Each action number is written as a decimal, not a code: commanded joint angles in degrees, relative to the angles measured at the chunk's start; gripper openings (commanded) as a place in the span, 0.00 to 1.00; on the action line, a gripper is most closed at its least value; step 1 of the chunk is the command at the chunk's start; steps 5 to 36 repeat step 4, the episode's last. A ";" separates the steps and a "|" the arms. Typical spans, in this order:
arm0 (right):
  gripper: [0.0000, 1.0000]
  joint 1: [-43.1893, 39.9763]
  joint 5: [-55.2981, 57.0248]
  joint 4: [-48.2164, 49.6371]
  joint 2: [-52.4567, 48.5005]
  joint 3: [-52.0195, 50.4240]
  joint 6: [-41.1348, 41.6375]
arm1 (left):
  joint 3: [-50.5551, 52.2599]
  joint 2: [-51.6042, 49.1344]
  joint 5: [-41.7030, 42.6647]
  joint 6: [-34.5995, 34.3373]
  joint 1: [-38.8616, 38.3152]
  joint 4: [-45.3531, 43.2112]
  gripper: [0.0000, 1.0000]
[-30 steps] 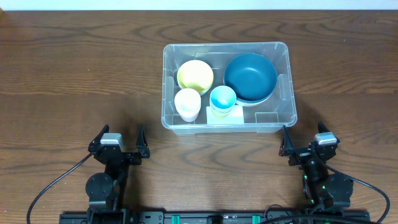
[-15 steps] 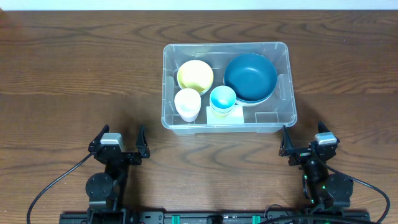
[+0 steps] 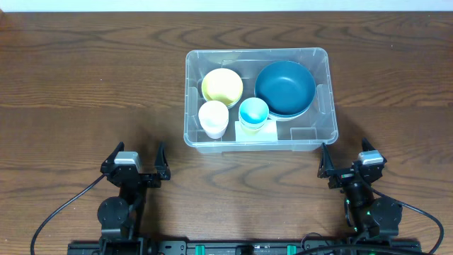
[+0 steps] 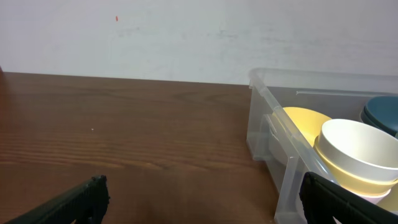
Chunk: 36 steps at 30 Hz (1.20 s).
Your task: Pack container
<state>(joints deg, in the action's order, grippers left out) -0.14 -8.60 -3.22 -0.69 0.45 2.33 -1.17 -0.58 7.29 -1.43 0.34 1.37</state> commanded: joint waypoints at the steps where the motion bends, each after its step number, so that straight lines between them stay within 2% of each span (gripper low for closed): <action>1: 0.99 -0.33 -0.44 -0.22 0.39 -0.13 -0.70 | 0.94 0.35 0.66 0.35 0.35 2.05 0.98; 36: 0.99 -0.33 -0.44 -0.22 0.39 -0.13 -0.70 | 0.94 0.35 0.66 0.35 0.35 2.03 0.98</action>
